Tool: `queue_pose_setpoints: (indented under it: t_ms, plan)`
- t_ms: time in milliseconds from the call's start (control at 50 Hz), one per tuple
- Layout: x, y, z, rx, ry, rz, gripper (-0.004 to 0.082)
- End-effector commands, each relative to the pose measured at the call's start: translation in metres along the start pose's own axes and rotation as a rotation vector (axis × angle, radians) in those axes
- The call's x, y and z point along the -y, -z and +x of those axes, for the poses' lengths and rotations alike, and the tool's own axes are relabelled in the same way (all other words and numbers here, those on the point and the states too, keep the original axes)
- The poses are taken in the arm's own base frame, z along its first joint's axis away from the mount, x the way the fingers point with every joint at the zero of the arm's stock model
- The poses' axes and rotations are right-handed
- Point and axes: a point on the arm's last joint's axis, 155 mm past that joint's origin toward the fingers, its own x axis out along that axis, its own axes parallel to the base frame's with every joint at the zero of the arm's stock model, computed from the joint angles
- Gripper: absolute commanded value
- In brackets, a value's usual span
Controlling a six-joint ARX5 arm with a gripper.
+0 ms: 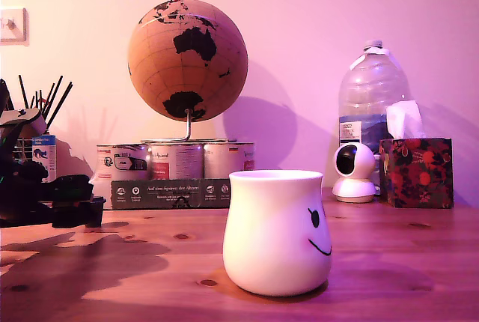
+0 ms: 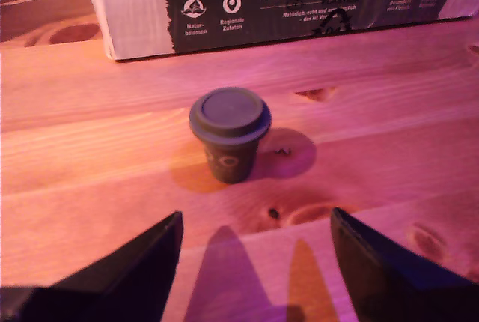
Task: Pick up the coffee capsules from the table one by one and drop them inside the nearest coffee cup
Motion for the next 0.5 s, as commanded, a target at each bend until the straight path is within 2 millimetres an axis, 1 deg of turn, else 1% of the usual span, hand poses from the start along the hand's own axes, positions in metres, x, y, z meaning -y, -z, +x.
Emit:
queue_pose_setpoints:
  t_ms: [0, 280, 360, 480]
  plan:
    - [-0.002, -0.006, -0.001, 0.018, -0.003, 0.001, 0.0573]
    - [-0.003, -0.023, 0.008, 0.041, -0.004, 0.003, 0.0573]
    - [-0.005, -0.025, 0.01, 0.041, -0.007, 0.002, 0.0573]
    - [-0.008, -0.023, 0.015, 0.032, -0.012, -0.001, 0.0572]
